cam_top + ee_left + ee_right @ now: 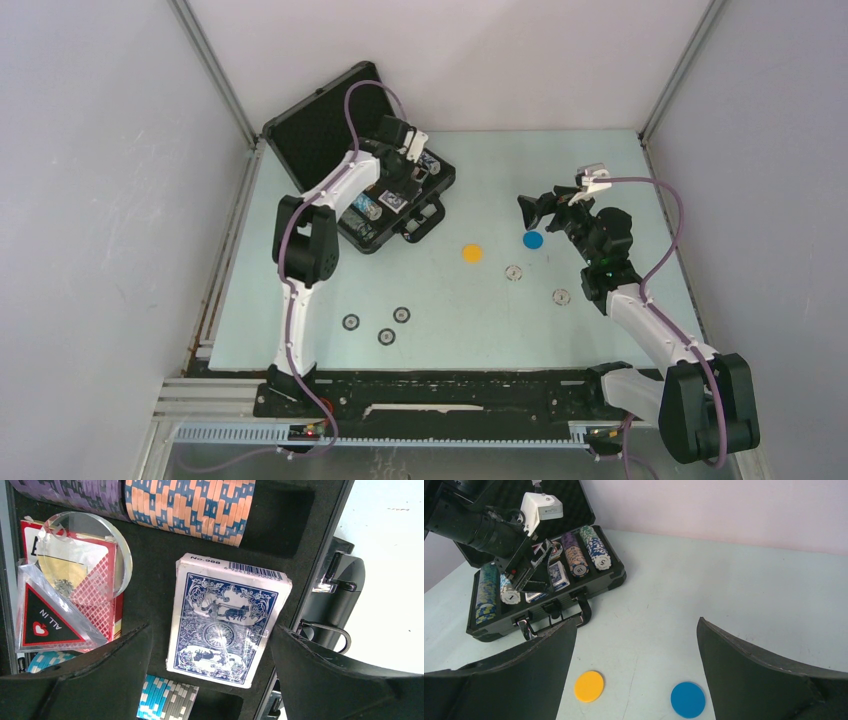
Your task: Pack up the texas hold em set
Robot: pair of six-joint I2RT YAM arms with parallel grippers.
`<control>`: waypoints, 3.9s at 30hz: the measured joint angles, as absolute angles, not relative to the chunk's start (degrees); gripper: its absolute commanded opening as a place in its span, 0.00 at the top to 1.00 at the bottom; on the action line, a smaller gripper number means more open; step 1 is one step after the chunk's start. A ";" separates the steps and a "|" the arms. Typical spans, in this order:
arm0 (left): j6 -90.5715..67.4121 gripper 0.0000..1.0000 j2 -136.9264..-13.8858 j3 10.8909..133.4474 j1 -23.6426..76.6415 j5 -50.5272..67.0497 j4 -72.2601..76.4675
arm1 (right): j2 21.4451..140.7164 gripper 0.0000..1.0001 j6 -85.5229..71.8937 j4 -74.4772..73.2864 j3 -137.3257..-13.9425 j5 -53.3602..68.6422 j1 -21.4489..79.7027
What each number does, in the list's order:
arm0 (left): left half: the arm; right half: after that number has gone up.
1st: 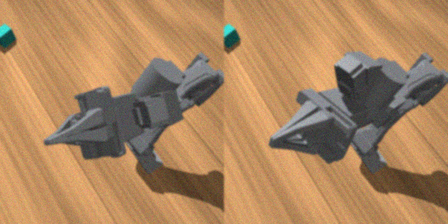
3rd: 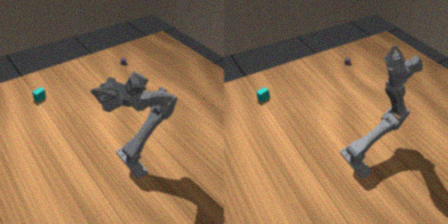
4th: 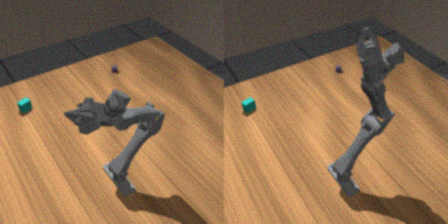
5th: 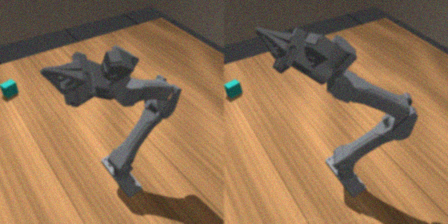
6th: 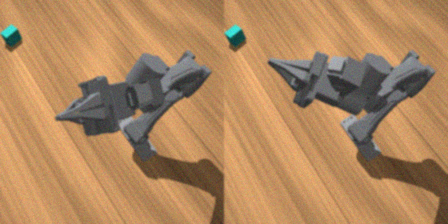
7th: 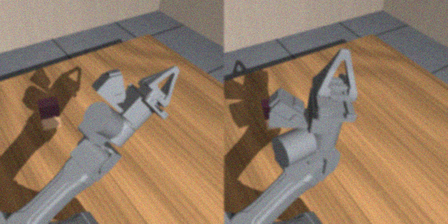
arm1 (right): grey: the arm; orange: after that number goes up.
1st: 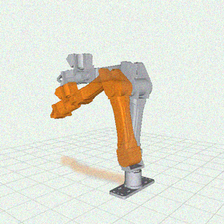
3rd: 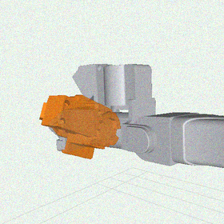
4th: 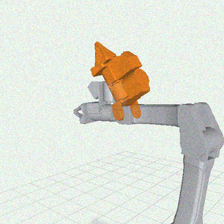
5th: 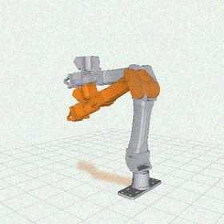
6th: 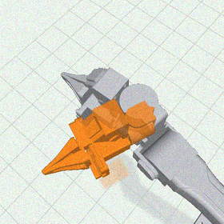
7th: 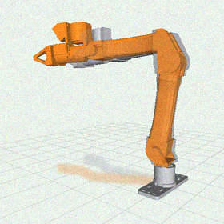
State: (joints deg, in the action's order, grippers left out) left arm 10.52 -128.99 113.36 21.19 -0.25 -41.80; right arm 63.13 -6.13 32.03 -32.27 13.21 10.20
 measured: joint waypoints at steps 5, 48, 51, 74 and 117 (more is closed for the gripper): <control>9.13 0.13 -128.64 113.25 21.19 -0.23 -41.74 | 63.13 0.00 -6.17 32.03 -32.27 13.23 10.15; -12.60 0.24 -135.90 122.56 26.96 -23.51 -41.87 | 65.82 0.00 -7.20 33.45 -32.27 14.39 10.09; -12.53 0.10 -135.72 122.56 26.94 -24.16 -42.09 | 66.15 0.00 -7.62 33.80 -32.27 14.87 9.85; -18.06 0.03 -123.98 111.20 24.99 -8.27 -36.86 | 67.85 0.00 -9.28 35.40 -32.27 16.91 9.34; -27.33 0.00 -120.44 98.24 21.52 6.57 -21.34 | 67.83 0.00 -9.52 35.42 -32.27 17.08 8.27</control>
State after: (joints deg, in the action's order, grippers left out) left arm -27.33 -120.44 98.24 21.52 6.57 -21.34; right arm 67.83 -9.52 35.42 -32.27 17.08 8.27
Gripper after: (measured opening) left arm 0.994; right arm 0.993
